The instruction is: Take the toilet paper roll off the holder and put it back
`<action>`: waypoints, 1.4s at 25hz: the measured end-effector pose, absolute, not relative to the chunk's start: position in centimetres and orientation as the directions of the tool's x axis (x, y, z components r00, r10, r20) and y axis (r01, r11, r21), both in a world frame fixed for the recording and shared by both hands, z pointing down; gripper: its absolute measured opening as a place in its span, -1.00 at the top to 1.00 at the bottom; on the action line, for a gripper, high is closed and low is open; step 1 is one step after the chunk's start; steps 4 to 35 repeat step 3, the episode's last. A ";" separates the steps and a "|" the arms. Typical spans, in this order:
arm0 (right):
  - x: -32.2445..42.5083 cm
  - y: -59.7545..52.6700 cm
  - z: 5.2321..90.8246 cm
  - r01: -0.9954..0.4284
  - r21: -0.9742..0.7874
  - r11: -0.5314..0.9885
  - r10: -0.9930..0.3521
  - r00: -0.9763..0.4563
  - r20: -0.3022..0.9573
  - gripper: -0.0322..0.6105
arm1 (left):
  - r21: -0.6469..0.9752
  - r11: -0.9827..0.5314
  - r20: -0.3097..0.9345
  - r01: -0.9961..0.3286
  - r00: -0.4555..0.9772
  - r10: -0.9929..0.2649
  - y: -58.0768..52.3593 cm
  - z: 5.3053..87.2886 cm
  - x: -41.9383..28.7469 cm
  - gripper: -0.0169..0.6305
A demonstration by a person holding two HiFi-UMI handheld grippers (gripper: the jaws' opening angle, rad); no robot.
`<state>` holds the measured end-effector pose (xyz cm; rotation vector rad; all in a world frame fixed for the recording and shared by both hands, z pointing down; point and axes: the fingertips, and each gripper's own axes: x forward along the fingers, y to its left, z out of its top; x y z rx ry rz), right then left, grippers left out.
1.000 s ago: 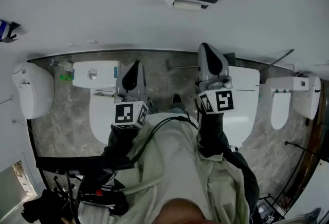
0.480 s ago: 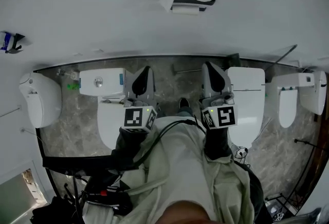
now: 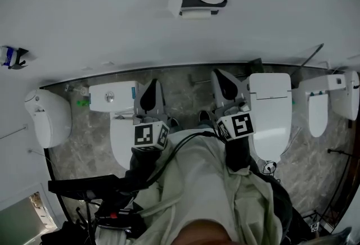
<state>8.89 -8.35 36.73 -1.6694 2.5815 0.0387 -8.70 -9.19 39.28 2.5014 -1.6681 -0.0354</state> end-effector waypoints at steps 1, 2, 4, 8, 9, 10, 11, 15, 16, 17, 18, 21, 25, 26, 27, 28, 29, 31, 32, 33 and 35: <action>8.7 -8.4 36.8 -0.911 -0.017 0.411 -0.910 -0.409 -0.070 0.89 | 0.124 -0.377 0.056 -0.918 0.386 -0.921 -9.2 39.2 -8.9 0.92; 8.5 -8.4 36.8 -0.911 -0.019 0.411 -0.910 -0.409 -0.071 0.89 | 0.122 -0.376 0.057 -0.918 0.385 -0.921 -9.3 39.2 -9.1 0.92; 8.4 -8.5 36.9 -0.912 -0.020 0.411 -0.910 -0.408 -0.071 0.89 | 0.121 -0.376 0.058 -0.919 0.384 -0.921 -9.4 39.2 -9.3 0.93; 8.4 -8.5 36.9 -0.912 -0.020 0.411 -0.910 -0.408 -0.071 0.89 | 0.121 -0.376 0.058 -0.919 0.384 -0.921 -9.4 39.2 -9.3 0.93; 8.4 -8.5 36.9 -0.912 -0.020 0.411 -0.910 -0.408 -0.071 0.89 | 0.121 -0.376 0.058 -0.919 0.384 -0.921 -9.4 39.2 -9.3 0.93; 8.4 -8.5 36.9 -0.912 -0.020 0.411 -0.910 -0.408 -0.071 0.89 | 0.121 -0.376 0.058 -0.919 0.384 -0.921 -9.4 39.2 -9.3 0.93; 8.4 -8.5 36.9 -0.912 -0.020 0.411 -0.910 -0.408 -0.071 0.89 | 0.121 -0.376 0.058 -0.919 0.384 -0.921 -9.4 39.2 -9.3 0.93; 8.4 -8.5 36.9 -0.912 -0.020 0.411 -0.910 -0.408 -0.071 0.89 | 0.121 -0.376 0.058 -0.919 0.384 -0.921 -9.4 39.2 -9.3 0.93; 8.4 -8.5 36.9 -0.912 -0.020 0.411 -0.910 -0.408 -0.071 0.89 | 0.121 -0.376 0.058 -0.919 0.384 -0.921 -9.4 39.2 -9.3 0.93; 8.4 -8.5 36.9 -0.912 -0.020 0.411 -0.910 -0.408 -0.071 0.89 | 0.121 -0.376 0.058 -0.919 0.384 -0.921 -9.4 39.2 -9.3 0.93; 8.4 -8.5 36.9 -0.912 -0.020 0.411 -0.910 -0.408 -0.071 0.89 | 0.121 -0.376 0.058 -0.919 0.384 -0.921 -9.4 39.2 -9.3 0.93; 8.4 -8.5 36.9 -0.912 -0.020 0.411 -0.910 -0.408 -0.071 0.89 | 0.121 -0.376 0.058 -0.919 0.384 -0.921 -9.4 39.2 -9.3 0.93; 8.4 -8.5 36.9 -0.912 -0.020 0.411 -0.910 -0.408 -0.071 0.89 | 0.121 -0.376 0.058 -0.919 0.384 -0.921 -9.4 39.2 -9.3 0.93; 8.4 -8.5 36.9 -0.912 -0.020 0.411 -0.910 -0.408 -0.071 0.89 | 0.121 -0.376 0.058 -0.919 0.384 -0.921 -9.4 39.2 -9.3 0.93; 8.4 -8.5 36.9 -0.912 -0.020 0.411 -0.910 -0.408 -0.071 0.89 | 0.121 -0.376 0.058 -0.919 0.384 -0.921 -9.4 39.2 -9.3 0.93; 8.4 -8.5 36.9 -0.912 -0.020 0.411 -0.910 -0.408 -0.071 0.89 | 0.121 -0.376 0.058 -0.919 0.384 -0.921 -9.4 39.2 -9.3 0.93; 8.4 -8.5 36.9 -0.912 -0.020 0.411 -0.910 -0.408 -0.071 0.89 | 0.121 -0.376 0.058 -0.919 0.384 -0.921 -9.4 39.2 -9.3 0.93; 8.4 -8.5 36.9 -0.912 -0.020 0.411 -0.910 -0.408 -0.071 0.89 | 0.121 -0.376 0.058 -0.919 0.384 -0.921 -9.4 39.2 -9.3 0.93; 8.4 -8.5 36.9 -0.912 -0.020 0.411 -0.910 -0.408 -0.071 0.89 | 0.121 -0.376 0.058 -0.919 0.384 -0.921 -9.4 39.2 -9.3 0.93; 8.4 -8.5 36.9 -0.912 -0.020 0.411 -0.910 -0.408 -0.071 0.89 | 0.121 -0.376 0.058 -0.919 0.384 -0.921 -9.4 39.2 -9.3 0.93; 8.4 -8.5 36.9 -0.912 -0.020 0.411 -0.910 -0.408 -0.071 0.89 | 0.121 -0.376 0.058 -0.919 0.384 -0.921 -9.4 39.2 -9.3 0.93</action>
